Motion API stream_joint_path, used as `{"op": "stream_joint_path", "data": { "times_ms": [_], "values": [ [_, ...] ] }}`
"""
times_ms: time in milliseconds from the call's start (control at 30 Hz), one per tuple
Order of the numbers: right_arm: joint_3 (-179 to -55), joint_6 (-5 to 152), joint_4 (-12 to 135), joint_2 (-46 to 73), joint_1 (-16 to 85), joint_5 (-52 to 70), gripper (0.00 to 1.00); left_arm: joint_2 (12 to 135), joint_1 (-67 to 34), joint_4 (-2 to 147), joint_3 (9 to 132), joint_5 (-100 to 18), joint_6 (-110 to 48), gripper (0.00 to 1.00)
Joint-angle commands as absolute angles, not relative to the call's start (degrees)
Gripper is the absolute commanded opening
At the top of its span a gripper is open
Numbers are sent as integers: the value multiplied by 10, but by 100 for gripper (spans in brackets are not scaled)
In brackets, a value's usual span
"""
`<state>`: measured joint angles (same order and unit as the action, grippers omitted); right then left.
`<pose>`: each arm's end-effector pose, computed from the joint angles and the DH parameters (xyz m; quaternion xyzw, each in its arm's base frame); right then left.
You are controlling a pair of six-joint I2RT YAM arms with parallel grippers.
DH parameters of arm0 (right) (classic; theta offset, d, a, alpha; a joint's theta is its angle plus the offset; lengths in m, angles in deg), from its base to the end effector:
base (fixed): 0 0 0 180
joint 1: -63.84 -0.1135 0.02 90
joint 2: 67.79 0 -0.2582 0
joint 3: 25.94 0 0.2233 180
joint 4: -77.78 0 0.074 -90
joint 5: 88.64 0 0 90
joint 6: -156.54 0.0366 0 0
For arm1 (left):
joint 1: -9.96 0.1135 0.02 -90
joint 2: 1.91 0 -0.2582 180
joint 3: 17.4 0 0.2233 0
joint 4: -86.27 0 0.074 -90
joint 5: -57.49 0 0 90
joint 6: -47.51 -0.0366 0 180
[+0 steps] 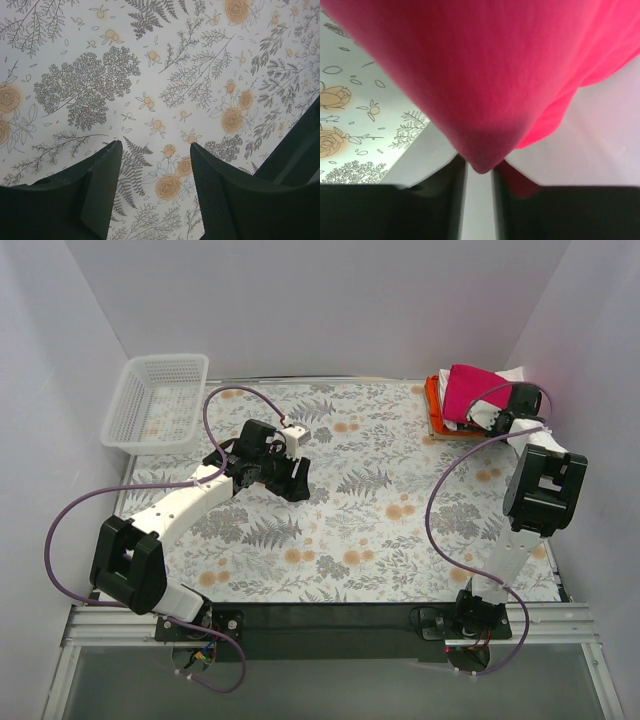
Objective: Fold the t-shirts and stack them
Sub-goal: Neatly place the folded tshirt to the corner
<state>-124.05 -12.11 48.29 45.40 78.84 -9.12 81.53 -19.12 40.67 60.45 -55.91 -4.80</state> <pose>0.3998 -0.1140 0.2156 -0.4544 0.7991 -0.3381 0.2017 0.2378 -0.1489 0.2644 -0.0021 0.9260 -0.3387 0.1664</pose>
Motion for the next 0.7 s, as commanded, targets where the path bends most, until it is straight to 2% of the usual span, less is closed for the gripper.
{"op": "stream_joint_path", "data": {
  "times_ms": [0, 67, 133, 233, 267, 300, 400, 567, 667],
  "values": [
    [-1240, -161, 517, 408, 793, -105, 36, 800, -186, 398, 617, -559, -46, 54],
    [-1241, -148, 514, 382, 793, -95, 45, 797, -180, 390, 630, -577, -43, 55],
    [-1253, -131, 465, 354, 791, -51, 53, 788, -169, 387, 637, -594, -36, 71],
    [-1283, -71, 369, 310, 781, -2, 66, 775, -152, 385, 648, -631, -22, 73],
    [-1315, -23, 340, 295, 779, 9, 71, 772, -135, 387, 651, -646, -9, 85],
    [-1333, 3, 312, 289, 778, 34, 77, 768, -125, 386, 652, -672, -4, 91],
    [-1392, 120, 224, 273, 775, 98, 98, 763, -85, 389, 659, -693, 27, 93],
    [-1440, 269, 123, 263, 741, 200, 98, 786, -2, 333, 704, -720, 44, 94],
    [-1426, 358, 118, 253, 711, 239, 98, 797, 58, 315, 714, -736, 41, 94]
  ]
}}
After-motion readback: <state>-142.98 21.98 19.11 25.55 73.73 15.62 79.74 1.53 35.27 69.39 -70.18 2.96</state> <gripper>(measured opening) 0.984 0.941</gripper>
